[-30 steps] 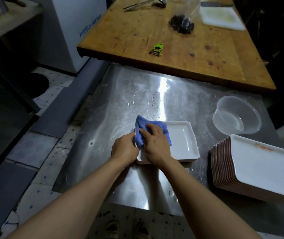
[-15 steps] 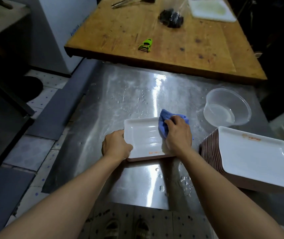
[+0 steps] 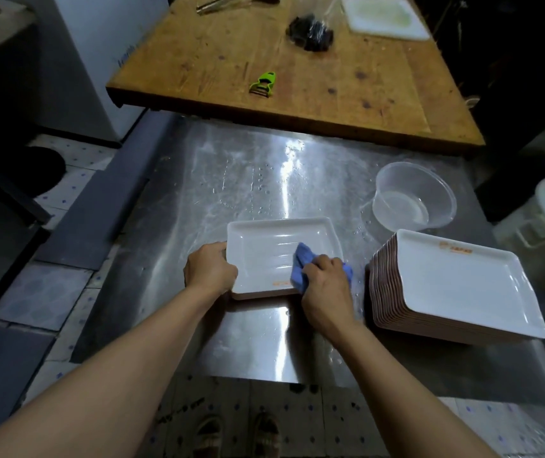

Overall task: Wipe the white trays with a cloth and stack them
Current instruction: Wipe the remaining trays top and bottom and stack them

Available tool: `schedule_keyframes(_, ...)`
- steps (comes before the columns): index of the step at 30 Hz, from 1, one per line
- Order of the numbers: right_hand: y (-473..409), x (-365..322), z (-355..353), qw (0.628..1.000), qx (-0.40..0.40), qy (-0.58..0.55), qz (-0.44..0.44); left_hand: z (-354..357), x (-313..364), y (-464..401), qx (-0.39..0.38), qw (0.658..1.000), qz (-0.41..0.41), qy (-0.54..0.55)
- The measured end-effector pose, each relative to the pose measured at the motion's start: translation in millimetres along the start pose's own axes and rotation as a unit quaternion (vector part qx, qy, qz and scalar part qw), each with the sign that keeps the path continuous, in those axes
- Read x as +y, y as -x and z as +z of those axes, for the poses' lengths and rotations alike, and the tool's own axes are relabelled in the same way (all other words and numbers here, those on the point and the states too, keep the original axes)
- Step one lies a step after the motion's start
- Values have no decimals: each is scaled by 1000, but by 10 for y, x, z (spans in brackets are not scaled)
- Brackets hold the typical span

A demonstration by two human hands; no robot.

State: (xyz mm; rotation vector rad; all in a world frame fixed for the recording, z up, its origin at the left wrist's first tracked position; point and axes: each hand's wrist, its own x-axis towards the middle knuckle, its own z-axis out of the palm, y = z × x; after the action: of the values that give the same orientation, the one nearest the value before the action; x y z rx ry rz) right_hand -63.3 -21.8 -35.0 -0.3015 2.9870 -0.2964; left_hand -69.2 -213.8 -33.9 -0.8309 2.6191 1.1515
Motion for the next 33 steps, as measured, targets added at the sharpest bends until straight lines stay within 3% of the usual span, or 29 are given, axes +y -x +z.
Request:
schedule_keyframes(6,-17,-545,205,989,-25,-96,-113,-29,-39,-19,-25,999,-4,44)
schedule_keyframes(10,-40,-509,198,980,-45,-98,-164,-37,-57,-34,-36,998,-7,57)
schedule_keyframes(12,-39,-322,151,986,-24,-80,-144,-25,-64,-35,-33,998,-10,49)
schedule_keyframes(16,-69,78,58,998,21,-63,12,-16,-71,-36,-32,998,-25,46)
schedule_keyframes(18,-76,73,63,997,22,-55,40,-14,-68,-47,-36,997,-31,53)
schedule_keyframes(20,-60,-60,93,998,16,-60,26,-13,-65,-48,-37,997,-36,64)
schedule_keyframes(26,-49,-596,218,985,-24,-109,-132,-21,-60,-35,-33,995,-37,81)
schedule_keyframes(33,57,-244,138,984,-27,-105,-142,9,-69,-26,-12,999,-20,48)
